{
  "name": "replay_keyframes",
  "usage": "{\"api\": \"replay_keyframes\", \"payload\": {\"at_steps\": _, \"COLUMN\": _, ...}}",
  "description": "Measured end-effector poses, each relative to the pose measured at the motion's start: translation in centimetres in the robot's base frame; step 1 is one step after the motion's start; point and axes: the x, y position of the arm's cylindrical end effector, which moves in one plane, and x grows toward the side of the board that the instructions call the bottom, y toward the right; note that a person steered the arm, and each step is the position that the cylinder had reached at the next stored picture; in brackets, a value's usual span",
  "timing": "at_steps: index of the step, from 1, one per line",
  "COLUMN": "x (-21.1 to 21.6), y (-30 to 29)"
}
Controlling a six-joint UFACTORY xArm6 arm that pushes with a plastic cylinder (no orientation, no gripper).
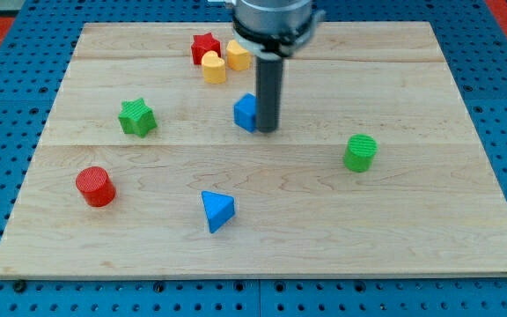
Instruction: Place the cube below the hexagon
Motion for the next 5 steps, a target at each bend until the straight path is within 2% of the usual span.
{"api": "replay_keyframes", "payload": {"at_steps": 1, "x": -3.5, "y": -2.5}}
{"api": "replay_keyframes", "payload": {"at_steps": 2, "x": -1.2, "y": -2.6}}
{"api": "replay_keyframes", "payload": {"at_steps": 3, "x": -2.1, "y": -7.1}}
{"api": "replay_keyframes", "payload": {"at_steps": 4, "x": -5.1, "y": -3.0}}
{"api": "replay_keyframes", "payload": {"at_steps": 5, "x": -6.6, "y": -1.7}}
